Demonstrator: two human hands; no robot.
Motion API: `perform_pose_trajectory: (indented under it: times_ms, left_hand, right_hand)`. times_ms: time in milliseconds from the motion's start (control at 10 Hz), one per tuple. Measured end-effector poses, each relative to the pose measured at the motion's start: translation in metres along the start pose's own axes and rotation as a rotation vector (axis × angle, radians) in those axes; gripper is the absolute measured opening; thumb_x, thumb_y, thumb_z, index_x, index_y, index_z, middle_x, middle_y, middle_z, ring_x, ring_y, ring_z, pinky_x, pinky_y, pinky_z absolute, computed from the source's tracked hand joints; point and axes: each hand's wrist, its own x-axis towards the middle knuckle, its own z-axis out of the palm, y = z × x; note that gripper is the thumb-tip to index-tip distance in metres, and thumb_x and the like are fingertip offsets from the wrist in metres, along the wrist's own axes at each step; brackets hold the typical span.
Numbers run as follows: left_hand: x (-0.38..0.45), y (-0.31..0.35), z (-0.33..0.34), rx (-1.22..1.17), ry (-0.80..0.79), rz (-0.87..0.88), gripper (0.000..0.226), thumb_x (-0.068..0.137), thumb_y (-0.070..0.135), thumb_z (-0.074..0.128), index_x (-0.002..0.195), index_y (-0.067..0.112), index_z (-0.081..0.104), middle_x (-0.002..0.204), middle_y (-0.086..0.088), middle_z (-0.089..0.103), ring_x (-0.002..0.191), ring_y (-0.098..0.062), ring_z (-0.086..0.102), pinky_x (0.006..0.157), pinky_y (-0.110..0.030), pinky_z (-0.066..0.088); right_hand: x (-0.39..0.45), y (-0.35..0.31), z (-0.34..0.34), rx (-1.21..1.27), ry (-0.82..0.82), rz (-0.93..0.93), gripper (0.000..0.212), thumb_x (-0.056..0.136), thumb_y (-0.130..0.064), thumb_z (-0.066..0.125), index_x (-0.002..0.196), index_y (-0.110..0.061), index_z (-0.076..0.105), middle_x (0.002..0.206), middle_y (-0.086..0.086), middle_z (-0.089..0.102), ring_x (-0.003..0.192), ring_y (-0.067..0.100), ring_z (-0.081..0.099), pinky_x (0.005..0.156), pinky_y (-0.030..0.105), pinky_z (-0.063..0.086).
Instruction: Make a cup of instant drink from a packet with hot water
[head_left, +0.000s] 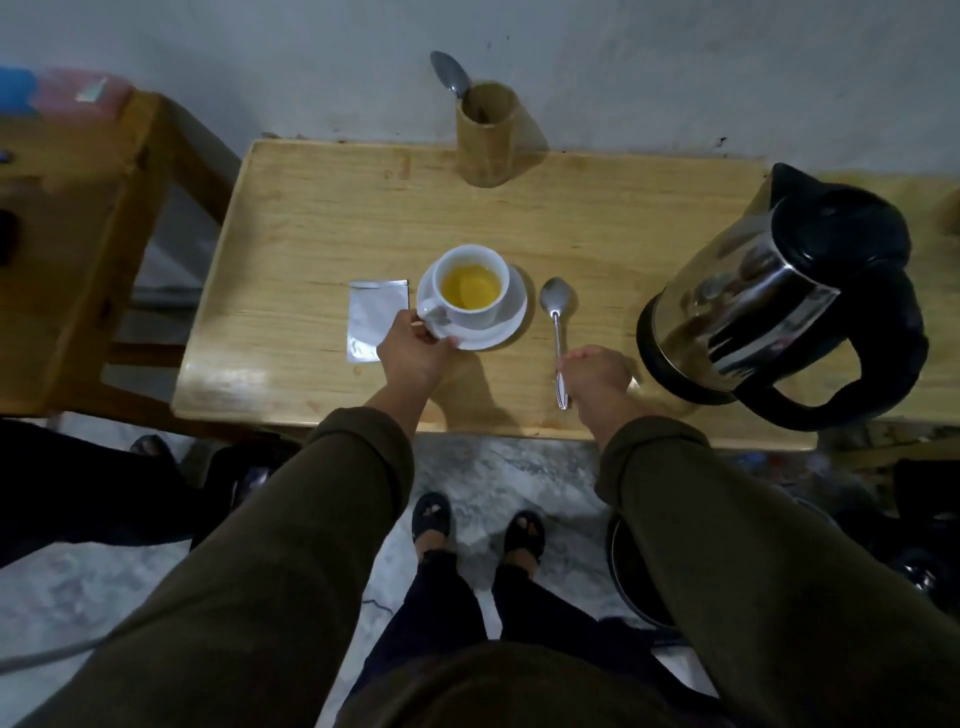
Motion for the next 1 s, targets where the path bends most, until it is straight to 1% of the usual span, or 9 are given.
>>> perform_pose_trajectory:
  times_ms: [100,200,300,400,500,700,800,900,1000]
  left_hand:
    - [0.000,0.002,0.002,0.038,0.016,-0.012,0.051,0.073,0.028,0.077,0.114,0.005,0.057,0.115,-0.011,0.070,0.112,-0.029,0.063,0.092,-0.033,0.046]
    - [-0.001,0.005,0.004,0.047,0.015,-0.023,0.053,0.073,0.028,0.077,0.117,0.006,0.056,0.116,-0.011,0.070,0.112,-0.027,0.063,0.093,-0.032,0.046]
    - [-0.001,0.006,0.006,0.049,0.025,-0.043,0.052,0.074,0.027,0.076,0.118,0.007,0.055,0.117,-0.010,0.069,0.113,-0.026,0.063,0.093,-0.031,0.045]
    - [-0.002,0.008,0.007,0.026,0.032,-0.067,0.050,0.075,0.024,0.075,0.118,0.007,0.056,0.116,-0.010,0.069,0.111,-0.025,0.064,0.092,-0.028,0.045]
    - [-0.002,0.008,0.008,0.039,0.040,-0.073,0.048,0.076,0.023,0.074,0.118,0.007,0.056,0.116,-0.011,0.069,0.112,-0.025,0.064,0.093,-0.029,0.046]
    - [0.000,0.006,0.007,0.064,0.033,-0.050,0.046,0.078,0.023,0.072,0.117,0.005,0.054,0.117,-0.012,0.068,0.113,-0.028,0.062,0.085,-0.027,0.042]
    - [0.001,0.004,0.005,0.062,-0.018,-0.047,0.047,0.079,0.024,0.071,0.118,0.005,0.052,0.118,-0.013,0.067,0.113,-0.030,0.061,0.081,-0.026,0.040]
    - [-0.001,0.004,0.002,0.012,-0.050,-0.029,0.052,0.082,0.023,0.068,0.126,0.006,0.046,0.117,-0.014,0.067,0.113,-0.030,0.060,0.080,-0.025,0.037]
    - [-0.012,0.002,-0.004,-0.091,-0.056,-0.063,0.063,0.087,0.022,0.063,0.140,0.009,0.033,0.116,-0.017,0.065,0.113,-0.030,0.059,0.085,-0.027,0.039]
  right_hand:
    - [0.000,-0.008,-0.001,-0.285,0.012,-0.040,0.039,0.095,-0.017,0.047,0.134,-0.013,0.050,0.136,0.006,0.052,0.128,0.026,0.049,0.093,0.030,0.046]
    - [0.009,-0.015,-0.007,-0.449,-0.046,-0.076,0.036,0.099,-0.022,0.038,0.130,-0.014,0.054,0.134,0.007,0.054,0.125,0.028,0.051,0.086,0.032,0.043]
    - [0.014,-0.018,-0.007,-0.445,-0.099,-0.079,0.034,0.096,-0.027,0.046,0.123,-0.011,0.061,0.129,0.008,0.059,0.121,0.026,0.056,0.073,0.026,0.041]
    - [0.024,-0.015,-0.002,-0.628,-0.071,-0.090,0.031,0.088,-0.026,0.063,0.111,-0.006,0.067,0.124,0.010,0.063,0.118,0.026,0.059,0.074,0.026,0.044]
    - [0.029,-0.016,0.002,-0.551,-0.015,-0.029,0.031,0.089,-0.026,0.062,0.111,-0.005,0.066,0.124,0.010,0.064,0.117,0.028,0.059,0.086,0.029,0.049]
    - [0.025,-0.014,0.000,-0.510,0.016,-0.061,0.032,0.089,-0.026,0.063,0.112,-0.003,0.064,0.124,0.013,0.063,0.118,0.030,0.058,0.081,0.030,0.047]
    - [0.019,-0.014,-0.001,-0.421,0.049,-0.090,0.028,0.090,-0.019,0.059,0.112,-0.002,0.063,0.122,0.014,0.064,0.117,0.031,0.058,0.087,0.032,0.049]
    - [0.011,-0.020,0.001,-0.233,0.091,-0.152,0.009,0.090,-0.017,0.057,0.088,-0.014,0.065,0.117,0.011,0.066,0.112,0.030,0.060,0.093,0.032,0.049]
    - [-0.008,-0.023,0.001,-0.044,0.139,-0.124,0.034,0.088,-0.016,0.061,0.057,-0.022,0.047,0.109,0.007,0.070,0.106,0.027,0.062,0.083,0.027,0.046]
